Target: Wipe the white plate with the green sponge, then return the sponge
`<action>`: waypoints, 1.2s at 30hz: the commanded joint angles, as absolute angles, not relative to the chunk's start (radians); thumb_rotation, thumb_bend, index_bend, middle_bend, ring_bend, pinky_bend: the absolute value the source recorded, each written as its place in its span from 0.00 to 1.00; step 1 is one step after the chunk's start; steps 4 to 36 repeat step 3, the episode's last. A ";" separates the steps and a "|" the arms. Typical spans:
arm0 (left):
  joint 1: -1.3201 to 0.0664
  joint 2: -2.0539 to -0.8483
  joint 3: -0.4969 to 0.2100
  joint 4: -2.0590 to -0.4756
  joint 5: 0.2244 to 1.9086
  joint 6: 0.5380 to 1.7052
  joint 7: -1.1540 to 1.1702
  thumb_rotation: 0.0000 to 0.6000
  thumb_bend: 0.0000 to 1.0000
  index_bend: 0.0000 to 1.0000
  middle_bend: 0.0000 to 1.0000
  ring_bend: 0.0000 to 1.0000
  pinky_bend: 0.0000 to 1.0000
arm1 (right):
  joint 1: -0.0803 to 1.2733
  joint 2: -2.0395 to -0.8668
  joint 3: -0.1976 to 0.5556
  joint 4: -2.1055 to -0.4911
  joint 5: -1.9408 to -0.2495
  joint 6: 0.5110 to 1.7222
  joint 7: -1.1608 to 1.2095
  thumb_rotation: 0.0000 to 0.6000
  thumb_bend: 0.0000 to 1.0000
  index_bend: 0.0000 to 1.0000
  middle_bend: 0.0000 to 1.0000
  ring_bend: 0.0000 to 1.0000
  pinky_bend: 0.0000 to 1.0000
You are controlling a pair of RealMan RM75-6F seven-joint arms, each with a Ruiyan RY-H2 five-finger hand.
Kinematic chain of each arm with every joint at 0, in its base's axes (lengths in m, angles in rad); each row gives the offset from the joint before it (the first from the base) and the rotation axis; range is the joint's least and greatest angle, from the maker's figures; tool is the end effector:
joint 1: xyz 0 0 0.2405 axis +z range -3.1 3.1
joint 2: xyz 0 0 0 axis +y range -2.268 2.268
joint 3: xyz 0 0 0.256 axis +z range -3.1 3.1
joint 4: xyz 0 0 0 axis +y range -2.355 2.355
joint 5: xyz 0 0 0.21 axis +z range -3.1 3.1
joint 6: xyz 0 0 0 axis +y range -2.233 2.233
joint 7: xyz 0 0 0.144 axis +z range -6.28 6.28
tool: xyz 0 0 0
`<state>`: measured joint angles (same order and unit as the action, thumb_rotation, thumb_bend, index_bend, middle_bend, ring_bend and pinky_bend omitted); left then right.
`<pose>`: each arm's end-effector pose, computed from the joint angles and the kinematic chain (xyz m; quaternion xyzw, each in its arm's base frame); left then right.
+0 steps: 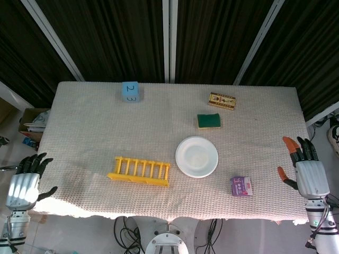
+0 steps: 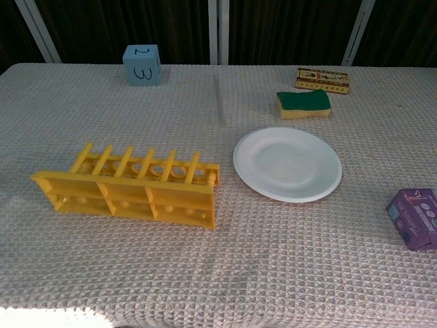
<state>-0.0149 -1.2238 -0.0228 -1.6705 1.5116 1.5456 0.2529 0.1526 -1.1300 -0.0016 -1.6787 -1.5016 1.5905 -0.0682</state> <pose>-0.2979 0.1530 0.1256 -0.5969 -0.3714 -0.3507 0.6187 -0.2834 -0.1886 0.1570 0.5948 -0.3554 0.4257 0.5820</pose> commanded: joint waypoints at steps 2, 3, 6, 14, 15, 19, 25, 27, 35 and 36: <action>-0.017 -1.226 -0.025 -1.671 1.511 1.546 0.256 1.00 0.05 0.23 0.12 0.11 0.13 | 0.096 -1.109 -0.031 -1.691 -1.517 1.627 -0.041 1.00 0.26 0.02 0.12 0.00 0.00; -0.017 -1.226 -0.027 -1.672 1.509 1.547 0.256 1.00 0.05 0.23 0.12 0.11 0.13 | 0.094 -1.109 -0.030 -1.691 -1.519 1.623 -0.036 1.00 0.26 0.02 0.12 0.00 0.00; -0.017 -1.226 -0.027 -1.672 1.509 1.547 0.256 1.00 0.05 0.23 0.12 0.11 0.13 | 0.094 -1.109 -0.030 -1.691 -1.519 1.623 -0.036 1.00 0.26 0.02 0.12 0.00 0.00; -0.017 -1.226 -0.027 -1.672 1.509 1.547 0.256 1.00 0.05 0.23 0.12 0.11 0.13 | 0.094 -1.109 -0.030 -1.691 -1.519 1.623 -0.036 1.00 0.26 0.02 0.12 0.00 0.00; -0.017 -1.226 -0.027 -1.672 1.509 1.547 0.256 1.00 0.05 0.23 0.12 0.11 0.13 | 0.094 -1.109 -0.030 -1.691 -1.519 1.623 -0.036 1.00 0.26 0.02 0.12 0.00 0.00; -0.017 -1.226 -0.027 -1.672 1.509 1.547 0.256 1.00 0.05 0.23 0.12 0.11 0.13 | 0.094 -1.109 -0.030 -1.691 -1.519 1.623 -0.036 1.00 0.26 0.02 0.12 0.00 0.00; -0.017 -1.226 -0.027 -1.672 1.509 1.547 0.256 1.00 0.05 0.23 0.12 0.11 0.13 | 0.094 -1.109 -0.030 -1.691 -1.519 1.623 -0.036 1.00 0.26 0.02 0.12 0.00 0.00; -0.017 -1.226 -0.027 -1.672 1.509 1.547 0.256 1.00 0.05 0.23 0.12 0.11 0.13 | 0.094 -1.109 -0.030 -1.691 -1.519 1.623 -0.036 1.00 0.26 0.02 0.12 0.00 0.00; -0.017 -1.226 -0.027 -1.672 1.509 1.547 0.256 1.00 0.05 0.23 0.12 0.11 0.13 | 0.094 -1.109 -0.030 -1.691 -1.519 1.623 -0.036 1.00 0.26 0.02 0.12 0.00 0.00; -0.017 -1.226 -0.027 -1.672 1.509 1.547 0.256 1.00 0.05 0.23 0.12 0.11 0.13 | 0.094 -1.109 -0.030 -1.691 -1.519 1.623 -0.036 1.00 0.26 0.02 0.12 0.00 0.00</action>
